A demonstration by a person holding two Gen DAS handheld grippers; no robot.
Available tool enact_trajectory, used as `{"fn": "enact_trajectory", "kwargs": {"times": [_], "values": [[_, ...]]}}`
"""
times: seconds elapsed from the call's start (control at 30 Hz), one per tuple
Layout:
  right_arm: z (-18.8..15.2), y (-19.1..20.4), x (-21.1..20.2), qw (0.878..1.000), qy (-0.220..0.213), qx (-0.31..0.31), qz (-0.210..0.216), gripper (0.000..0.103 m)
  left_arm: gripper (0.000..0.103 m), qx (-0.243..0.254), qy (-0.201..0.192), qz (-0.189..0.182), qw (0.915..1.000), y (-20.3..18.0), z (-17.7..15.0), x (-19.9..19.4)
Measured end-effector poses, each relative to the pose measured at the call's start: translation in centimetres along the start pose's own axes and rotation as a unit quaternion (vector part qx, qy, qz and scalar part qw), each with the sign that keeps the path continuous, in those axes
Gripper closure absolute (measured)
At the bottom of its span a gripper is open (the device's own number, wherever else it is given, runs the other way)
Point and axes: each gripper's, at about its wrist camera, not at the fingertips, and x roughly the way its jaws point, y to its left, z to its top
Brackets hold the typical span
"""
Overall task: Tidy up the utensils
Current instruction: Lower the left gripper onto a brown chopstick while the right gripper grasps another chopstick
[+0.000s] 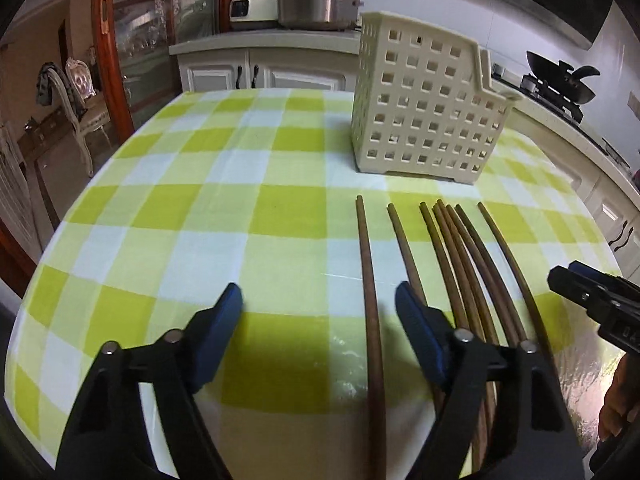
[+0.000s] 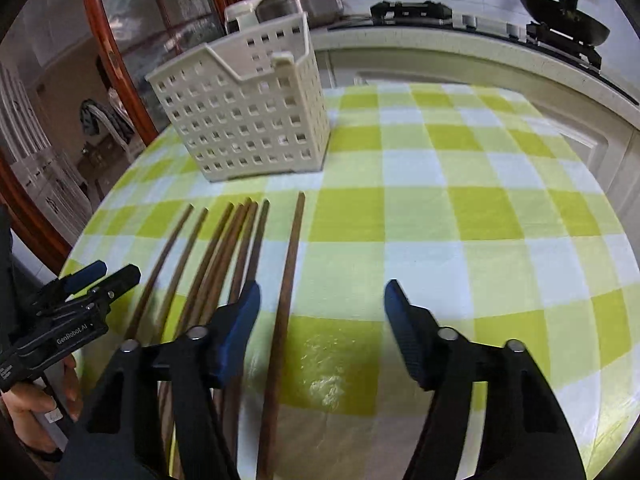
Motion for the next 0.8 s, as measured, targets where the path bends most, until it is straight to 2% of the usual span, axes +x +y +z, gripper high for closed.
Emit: {"fn": "enact_trajectory", "kwargs": {"times": [0.2, 0.43, 0.7, 0.8], "values": [[0.7, 0.4, 2.0, 1.000, 0.018, -0.004, -0.004, 0.063, 0.045, 0.003, 0.013, -0.008, 0.9999, -0.3, 0.6, 1.7], [1.5, 1.7, 3.3, 0.999, 0.027, -0.023, -0.006, 0.069, 0.045, 0.014, 0.015, 0.000, 0.9998, -0.8, 1.2, 2.3], [2.1, 3.2, 4.2, 0.997, 0.028, -0.062, -0.042, 0.079, 0.054, 0.023, 0.022, 0.003, 0.9995, -1.0, 1.6, 2.9], [2.0, 3.7, 4.4, 0.995, 0.024, -0.078, -0.057, 0.079, 0.055, 0.025, 0.022, 0.004, 0.9994, -1.1, 1.8, 3.1]]}}
